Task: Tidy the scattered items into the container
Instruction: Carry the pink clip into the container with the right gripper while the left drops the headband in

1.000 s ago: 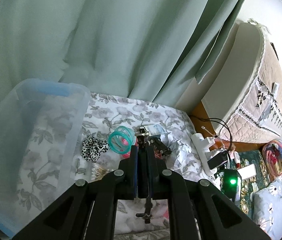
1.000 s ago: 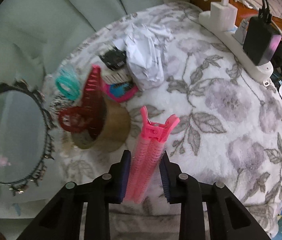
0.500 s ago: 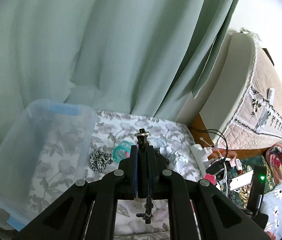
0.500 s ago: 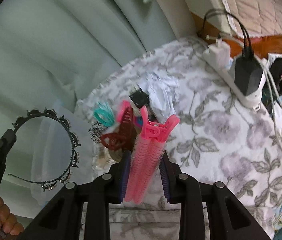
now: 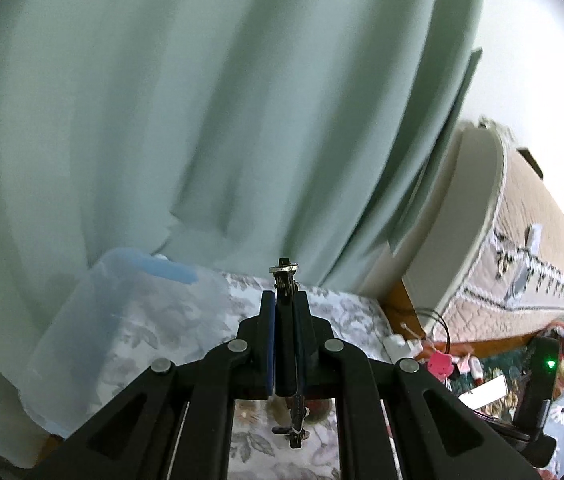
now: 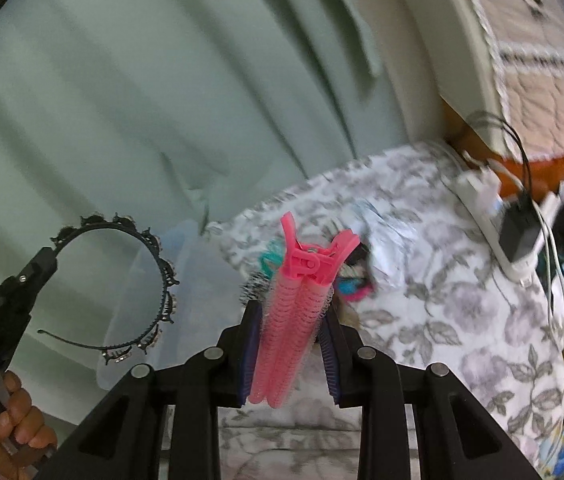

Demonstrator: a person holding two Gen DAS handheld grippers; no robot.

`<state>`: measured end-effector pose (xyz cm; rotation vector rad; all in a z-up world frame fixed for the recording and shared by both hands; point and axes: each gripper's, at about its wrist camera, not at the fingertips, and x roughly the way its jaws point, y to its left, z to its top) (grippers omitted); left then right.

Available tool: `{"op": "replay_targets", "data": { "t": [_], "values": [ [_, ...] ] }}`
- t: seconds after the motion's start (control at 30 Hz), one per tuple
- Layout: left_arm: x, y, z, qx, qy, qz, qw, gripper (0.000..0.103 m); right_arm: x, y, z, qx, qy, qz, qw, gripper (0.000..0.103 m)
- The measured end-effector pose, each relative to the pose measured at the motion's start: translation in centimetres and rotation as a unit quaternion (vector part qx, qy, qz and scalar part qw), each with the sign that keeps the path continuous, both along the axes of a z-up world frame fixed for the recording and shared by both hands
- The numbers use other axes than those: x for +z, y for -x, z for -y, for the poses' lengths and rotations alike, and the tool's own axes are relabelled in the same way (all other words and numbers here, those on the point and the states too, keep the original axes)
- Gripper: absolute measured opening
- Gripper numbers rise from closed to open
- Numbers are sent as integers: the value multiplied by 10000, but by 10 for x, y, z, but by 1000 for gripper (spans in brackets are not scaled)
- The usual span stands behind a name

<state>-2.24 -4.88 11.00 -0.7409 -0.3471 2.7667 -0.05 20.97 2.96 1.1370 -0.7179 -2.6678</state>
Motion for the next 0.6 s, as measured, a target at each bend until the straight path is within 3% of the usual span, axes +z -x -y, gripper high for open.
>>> {"op": "replay_targets", "data": {
  "t": [0.3, 0.6],
  "values": [
    [9, -13, 57, 519, -277, -227, 9980, 8, 42, 6, 48, 508, -248, -475, 9973, 30],
    [-1, -15, 101, 913, -472, -205, 9945, 8, 55, 18, 100, 1007, -409, -664, 9919, 31]
  ]
}}
